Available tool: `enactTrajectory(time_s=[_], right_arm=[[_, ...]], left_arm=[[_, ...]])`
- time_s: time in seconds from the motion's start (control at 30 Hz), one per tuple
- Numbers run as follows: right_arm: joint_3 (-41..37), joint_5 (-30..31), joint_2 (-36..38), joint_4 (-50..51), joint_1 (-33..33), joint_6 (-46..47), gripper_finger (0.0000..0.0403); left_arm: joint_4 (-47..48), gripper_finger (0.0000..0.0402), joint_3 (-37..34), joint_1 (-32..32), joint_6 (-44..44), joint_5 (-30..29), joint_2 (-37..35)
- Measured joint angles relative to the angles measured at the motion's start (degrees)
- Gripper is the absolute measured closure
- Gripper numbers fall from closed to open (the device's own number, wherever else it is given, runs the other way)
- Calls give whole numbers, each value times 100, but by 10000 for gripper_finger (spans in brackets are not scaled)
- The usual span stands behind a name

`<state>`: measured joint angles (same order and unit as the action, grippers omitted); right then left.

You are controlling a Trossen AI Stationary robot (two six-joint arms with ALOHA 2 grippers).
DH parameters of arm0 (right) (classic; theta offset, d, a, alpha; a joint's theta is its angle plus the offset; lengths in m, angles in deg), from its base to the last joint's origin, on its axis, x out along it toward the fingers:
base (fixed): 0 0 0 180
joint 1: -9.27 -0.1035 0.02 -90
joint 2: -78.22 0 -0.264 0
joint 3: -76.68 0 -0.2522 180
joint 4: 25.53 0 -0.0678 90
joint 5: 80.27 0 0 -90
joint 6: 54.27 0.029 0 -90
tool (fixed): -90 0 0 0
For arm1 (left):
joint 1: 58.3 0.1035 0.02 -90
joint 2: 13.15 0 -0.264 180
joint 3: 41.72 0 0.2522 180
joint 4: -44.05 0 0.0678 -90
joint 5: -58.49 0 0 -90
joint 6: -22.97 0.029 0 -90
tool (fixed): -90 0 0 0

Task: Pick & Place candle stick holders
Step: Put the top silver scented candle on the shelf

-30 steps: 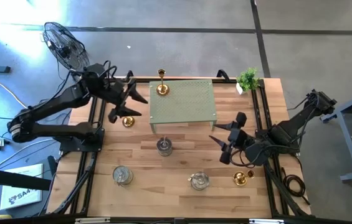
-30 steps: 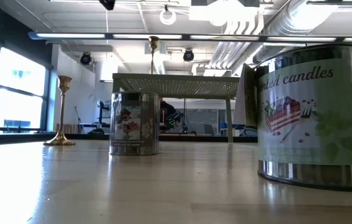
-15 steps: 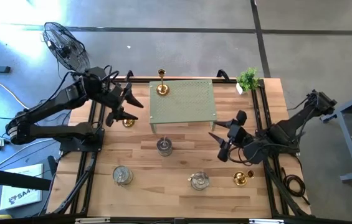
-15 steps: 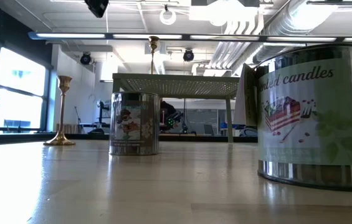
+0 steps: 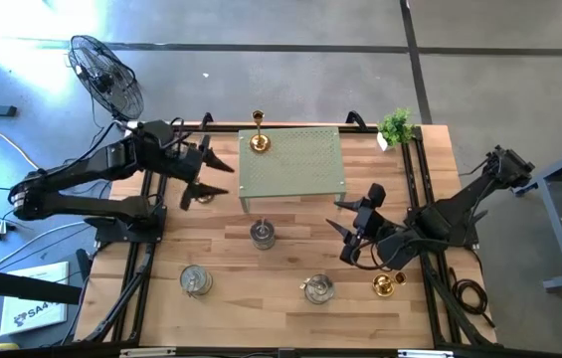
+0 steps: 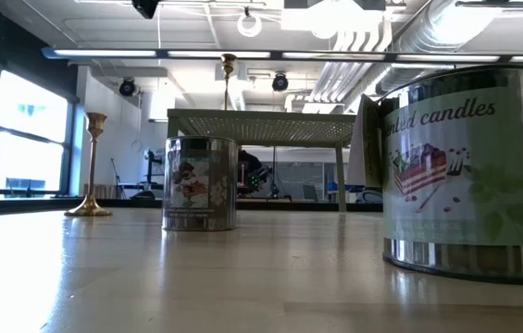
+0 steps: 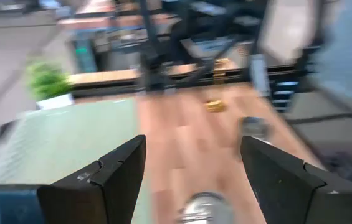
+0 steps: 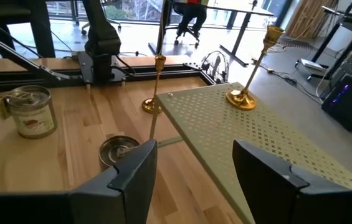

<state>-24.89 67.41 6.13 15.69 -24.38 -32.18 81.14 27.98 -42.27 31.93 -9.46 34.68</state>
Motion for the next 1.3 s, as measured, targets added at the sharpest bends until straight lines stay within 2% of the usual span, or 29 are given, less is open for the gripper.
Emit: enactTrajectory(time_s=[0.1, 0.3, 0.5, 0.63, 0.87, 1.13, 1.3], right_arm=[[0, -23, 2, -1, -2, 0, 199], [0, -123, 0, -2, -17, 17, 199], [0, -233, 1, -4, -17, 44, 199], [0, -266, 0, -6, -17, 44, 199], [0, -264, 1, -43, -17, 44, 199], [0, -276, 2, -80, -17, 44, 199], [0, -275, 2, -83, -17, 44, 199]], left_arm=[[0, 144, -2, -272, 104, -620, 0], [2, 144, -2, -725, 430, -1122, 0], [31, 144, -2, -781, 434, -1769, 0], [35, 144, -2, -782, 605, -1809, 0], [178, 144, -2, -782, 618, -1503, 0], [365, 144, -2, -780, 268, -2195, 0], [413, 144, -2, -780, 261, -2288, 0]])
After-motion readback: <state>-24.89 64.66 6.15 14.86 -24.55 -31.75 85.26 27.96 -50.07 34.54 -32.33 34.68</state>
